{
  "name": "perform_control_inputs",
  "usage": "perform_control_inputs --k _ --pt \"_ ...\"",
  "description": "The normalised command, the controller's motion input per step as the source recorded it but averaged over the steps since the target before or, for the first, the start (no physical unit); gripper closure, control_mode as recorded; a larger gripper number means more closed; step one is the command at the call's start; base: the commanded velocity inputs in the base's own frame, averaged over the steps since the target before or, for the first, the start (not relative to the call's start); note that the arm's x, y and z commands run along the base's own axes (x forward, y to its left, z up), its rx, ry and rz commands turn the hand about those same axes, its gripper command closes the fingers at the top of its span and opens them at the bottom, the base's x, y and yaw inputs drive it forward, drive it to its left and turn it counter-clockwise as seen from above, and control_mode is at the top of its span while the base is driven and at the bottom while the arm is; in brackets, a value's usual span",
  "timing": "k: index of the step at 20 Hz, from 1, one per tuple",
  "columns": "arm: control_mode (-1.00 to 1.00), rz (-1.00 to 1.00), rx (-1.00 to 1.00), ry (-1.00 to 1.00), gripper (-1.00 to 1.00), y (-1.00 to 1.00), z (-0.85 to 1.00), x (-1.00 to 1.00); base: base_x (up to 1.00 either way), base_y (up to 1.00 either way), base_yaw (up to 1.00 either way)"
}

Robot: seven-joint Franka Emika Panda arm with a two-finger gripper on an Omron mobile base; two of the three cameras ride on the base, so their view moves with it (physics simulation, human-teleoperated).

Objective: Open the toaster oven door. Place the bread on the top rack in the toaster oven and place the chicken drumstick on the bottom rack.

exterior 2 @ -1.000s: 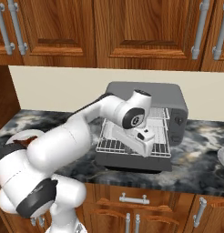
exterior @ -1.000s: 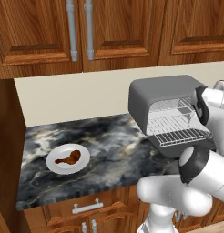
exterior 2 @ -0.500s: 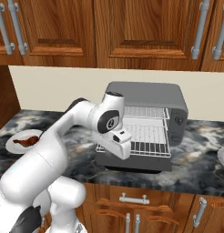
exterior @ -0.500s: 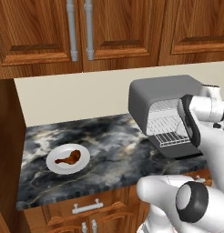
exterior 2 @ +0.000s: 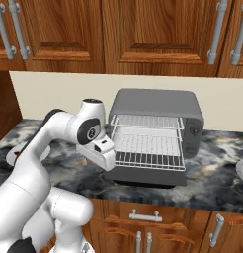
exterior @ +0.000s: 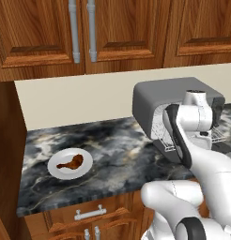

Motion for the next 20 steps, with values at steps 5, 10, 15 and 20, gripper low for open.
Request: perform_control_inputs --k 5,10,15,20 --pt "-1.00 0.01 0.00 0.00 -1.00 0.67 0.07 0.02 0.00 0.00 0.00" --pt "-1.00 0.01 0.00 -0.01 -1.00 0.72 0.04 0.10 0.00 0.00 0.00" --pt "-1.00 0.09 0.00 -0.08 -1.00 0.69 0.00 0.14 0.00 0.00 0.00" --pt "-1.00 0.11 -0.04 -0.08 -1.00 0.75 0.00 0.18 0.00 0.00 0.00"
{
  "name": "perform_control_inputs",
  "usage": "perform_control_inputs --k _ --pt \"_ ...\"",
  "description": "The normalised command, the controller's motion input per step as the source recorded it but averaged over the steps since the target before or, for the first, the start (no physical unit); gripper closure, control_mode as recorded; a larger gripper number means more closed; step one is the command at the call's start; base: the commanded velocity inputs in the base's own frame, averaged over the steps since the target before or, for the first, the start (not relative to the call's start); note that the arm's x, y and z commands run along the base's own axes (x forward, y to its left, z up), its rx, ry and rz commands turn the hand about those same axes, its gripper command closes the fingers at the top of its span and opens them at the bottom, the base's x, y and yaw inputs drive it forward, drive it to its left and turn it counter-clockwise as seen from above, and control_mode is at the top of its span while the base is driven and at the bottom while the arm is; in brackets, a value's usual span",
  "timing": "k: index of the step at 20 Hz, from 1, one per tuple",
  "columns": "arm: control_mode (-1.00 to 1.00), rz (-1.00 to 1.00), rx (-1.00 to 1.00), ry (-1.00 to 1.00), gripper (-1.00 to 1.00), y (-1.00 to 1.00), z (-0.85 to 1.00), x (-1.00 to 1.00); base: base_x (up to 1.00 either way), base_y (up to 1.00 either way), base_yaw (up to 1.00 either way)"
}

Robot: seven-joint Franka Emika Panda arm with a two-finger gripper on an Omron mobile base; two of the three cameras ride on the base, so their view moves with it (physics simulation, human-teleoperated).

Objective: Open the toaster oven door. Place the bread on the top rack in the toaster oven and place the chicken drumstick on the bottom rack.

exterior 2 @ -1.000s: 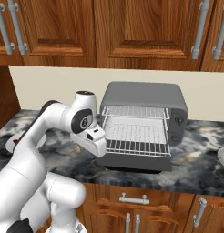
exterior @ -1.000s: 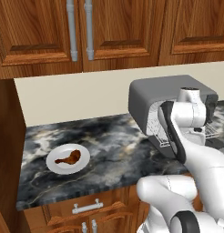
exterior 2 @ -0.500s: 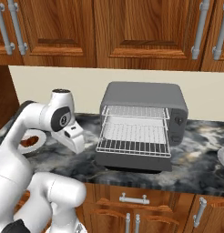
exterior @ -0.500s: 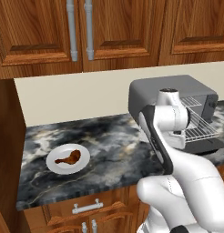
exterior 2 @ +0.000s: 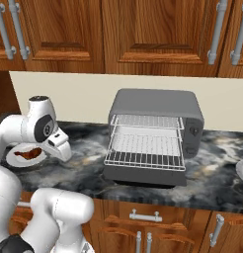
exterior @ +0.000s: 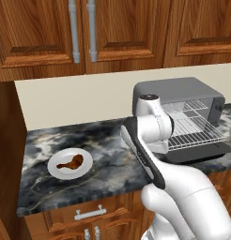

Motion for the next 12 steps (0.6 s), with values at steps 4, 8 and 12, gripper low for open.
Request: perform_control_inputs --k 4,8,12 --pt "-1.00 0.09 -0.02 -0.02 -1.00 0.74 -0.02 0.25 0.00 0.00 0.00" --pt "-1.00 0.09 -0.01 0.00 -1.00 0.74 -0.06 0.26 0.00 0.00 0.00" --pt "-1.00 0.06 0.00 0.00 -1.00 0.69 -0.04 0.30 0.00 0.00 0.00"
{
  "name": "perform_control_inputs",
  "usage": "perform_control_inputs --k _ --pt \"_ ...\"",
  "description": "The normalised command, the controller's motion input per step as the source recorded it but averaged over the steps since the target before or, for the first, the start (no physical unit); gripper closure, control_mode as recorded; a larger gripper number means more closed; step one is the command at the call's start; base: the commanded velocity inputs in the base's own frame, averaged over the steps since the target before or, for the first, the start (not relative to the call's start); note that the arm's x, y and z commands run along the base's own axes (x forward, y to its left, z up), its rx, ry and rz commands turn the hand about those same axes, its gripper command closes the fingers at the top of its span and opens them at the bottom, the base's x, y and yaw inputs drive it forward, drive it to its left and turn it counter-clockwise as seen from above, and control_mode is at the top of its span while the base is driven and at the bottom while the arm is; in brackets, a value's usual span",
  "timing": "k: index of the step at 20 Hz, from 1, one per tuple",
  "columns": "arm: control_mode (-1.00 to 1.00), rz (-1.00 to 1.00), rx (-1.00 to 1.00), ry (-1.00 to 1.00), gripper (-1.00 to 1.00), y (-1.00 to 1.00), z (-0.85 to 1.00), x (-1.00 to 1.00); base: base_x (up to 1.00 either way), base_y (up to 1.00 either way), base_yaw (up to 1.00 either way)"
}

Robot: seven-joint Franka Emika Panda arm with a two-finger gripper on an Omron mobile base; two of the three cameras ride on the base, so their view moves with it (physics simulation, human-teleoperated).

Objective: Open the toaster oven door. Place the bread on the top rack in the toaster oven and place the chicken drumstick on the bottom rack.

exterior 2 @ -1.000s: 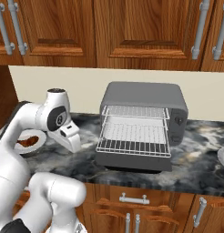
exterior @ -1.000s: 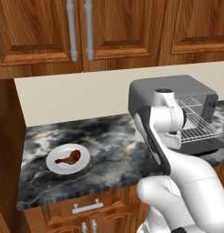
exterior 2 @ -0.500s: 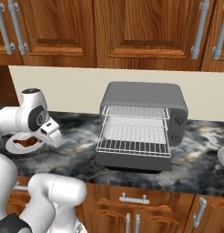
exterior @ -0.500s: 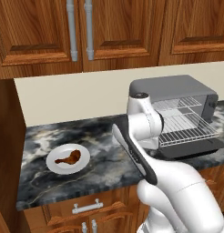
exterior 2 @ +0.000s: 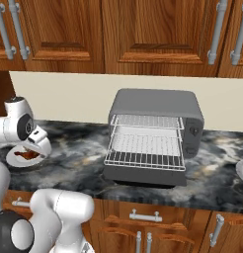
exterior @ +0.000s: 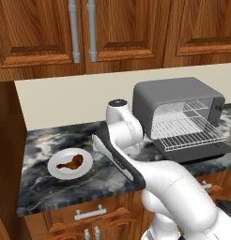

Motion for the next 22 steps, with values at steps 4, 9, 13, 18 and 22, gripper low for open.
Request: perform_control_inputs --k 4,9,13,18,22 --pt "-1.00 0.01 0.00 0.00 -1.00 0.62 -0.08 0.35 0.00 0.00 0.00" --pt "-1.00 0.01 0.00 -0.02 -1.00 0.52 -0.18 0.42 0.00 0.00 0.00" --pt "-1.00 0.00 0.00 -0.05 -1.00 0.56 -0.22 0.28 0.00 0.00 0.00" --pt "-1.00 0.00 0.03 -0.03 -1.00 0.38 -0.20 0.34 0.00 0.00 0.00" --pt "-1.00 0.00 0.03 0.00 -1.00 0.13 -0.23 0.36 0.00 0.00 0.00"
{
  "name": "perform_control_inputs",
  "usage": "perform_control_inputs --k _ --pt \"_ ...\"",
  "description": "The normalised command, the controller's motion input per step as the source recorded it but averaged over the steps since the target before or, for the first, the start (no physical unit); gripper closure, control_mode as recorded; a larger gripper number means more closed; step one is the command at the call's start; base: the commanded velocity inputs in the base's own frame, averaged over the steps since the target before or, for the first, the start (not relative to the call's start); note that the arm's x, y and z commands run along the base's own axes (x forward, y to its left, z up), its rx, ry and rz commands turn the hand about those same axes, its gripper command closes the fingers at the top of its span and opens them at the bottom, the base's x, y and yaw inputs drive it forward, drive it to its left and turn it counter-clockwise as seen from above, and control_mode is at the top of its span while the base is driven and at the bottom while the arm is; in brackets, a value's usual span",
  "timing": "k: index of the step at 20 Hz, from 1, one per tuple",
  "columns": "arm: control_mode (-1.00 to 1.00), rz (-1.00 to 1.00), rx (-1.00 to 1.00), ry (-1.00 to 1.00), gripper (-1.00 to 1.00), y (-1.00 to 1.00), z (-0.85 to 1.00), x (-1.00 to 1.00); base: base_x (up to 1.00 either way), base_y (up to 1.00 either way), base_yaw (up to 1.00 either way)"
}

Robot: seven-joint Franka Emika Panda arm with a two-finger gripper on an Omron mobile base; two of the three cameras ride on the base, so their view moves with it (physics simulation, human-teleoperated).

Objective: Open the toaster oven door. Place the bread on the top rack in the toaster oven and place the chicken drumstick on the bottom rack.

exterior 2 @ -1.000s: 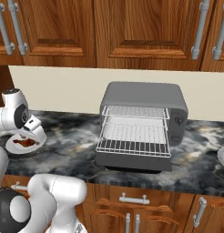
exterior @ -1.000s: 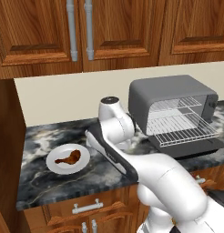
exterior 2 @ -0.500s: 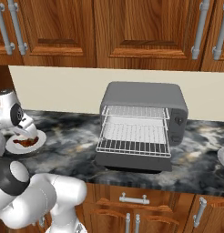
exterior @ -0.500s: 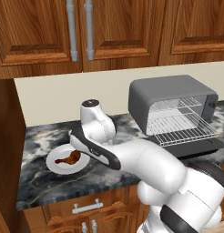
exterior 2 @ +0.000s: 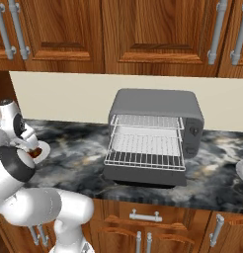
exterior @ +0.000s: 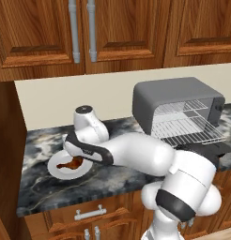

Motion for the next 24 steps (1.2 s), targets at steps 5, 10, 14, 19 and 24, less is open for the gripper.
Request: perform_control_inputs --k 5,10,14,19,24 --pt "-1.00 0.00 0.00 0.00 -1.00 0.16 -0.22 0.33 0.00 0.00 0.00" --pt "-1.00 0.00 0.00 0.00 -1.00 0.21 -0.24 0.24 0.00 0.00 0.00" --pt "-1.00 0.00 0.00 0.03 -1.00 0.13 -0.27 0.16 0.00 0.00 0.00" --pt "-1.00 0.00 0.00 0.00 -1.00 0.04 -0.14 0.06 0.00 0.00 0.00" --pt "-1.00 0.00 -0.02 0.00 -1.00 0.03 -0.09 0.04 0.00 0.00 0.00"
